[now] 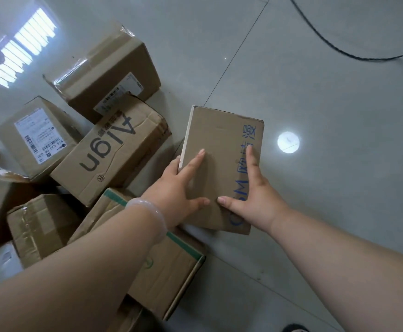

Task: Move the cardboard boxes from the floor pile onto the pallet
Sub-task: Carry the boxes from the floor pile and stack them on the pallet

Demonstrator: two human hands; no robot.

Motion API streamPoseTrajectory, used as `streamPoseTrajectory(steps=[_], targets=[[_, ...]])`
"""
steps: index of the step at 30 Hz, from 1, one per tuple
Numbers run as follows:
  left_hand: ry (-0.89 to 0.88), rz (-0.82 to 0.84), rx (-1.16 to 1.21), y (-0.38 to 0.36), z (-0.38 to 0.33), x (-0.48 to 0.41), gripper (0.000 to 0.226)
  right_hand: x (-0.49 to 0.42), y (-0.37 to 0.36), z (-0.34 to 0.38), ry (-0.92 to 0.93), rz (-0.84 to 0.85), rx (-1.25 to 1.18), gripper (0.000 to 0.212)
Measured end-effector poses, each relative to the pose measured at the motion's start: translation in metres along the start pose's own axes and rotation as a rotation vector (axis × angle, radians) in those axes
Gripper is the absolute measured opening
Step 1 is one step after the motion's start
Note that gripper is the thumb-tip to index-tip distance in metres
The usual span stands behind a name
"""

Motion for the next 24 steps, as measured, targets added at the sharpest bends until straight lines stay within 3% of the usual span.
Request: streamPoseTrajectory(steps=[6,13,18,24], targets=[[-0.065,0.025,-0.050,0.046,-0.065,0.028,0.102,0.044,0.060,0.034,0.016,-0.089,-0.061,0.126],[-0.175,-0.018,0.005,0.146,-0.192,0.099,0.103,0.139,0.192,0.119,0.026,-0.169,-0.090,0.127],[-0.285,0.029,0.003,0.217,-0.291,0.189,0.104,0.258,0.283,0.172,-0.014,-0.295,-0.171,0.126],[-0.454,0.162,-0.032,0.249,-0.401,0.317,0.100,0.439,0.359,0.193,-0.126,-0.502,-0.224,0.119]])
Point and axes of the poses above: each hand's wrist, its own x-axis away from the middle knuckle, its own y-axis out of the back of the hand, z = x × y, the point moved 8 cm from there along -x, towards the middle knuckle, and after that the axes turned 9 degrees about -z, right-handed, at the moved point
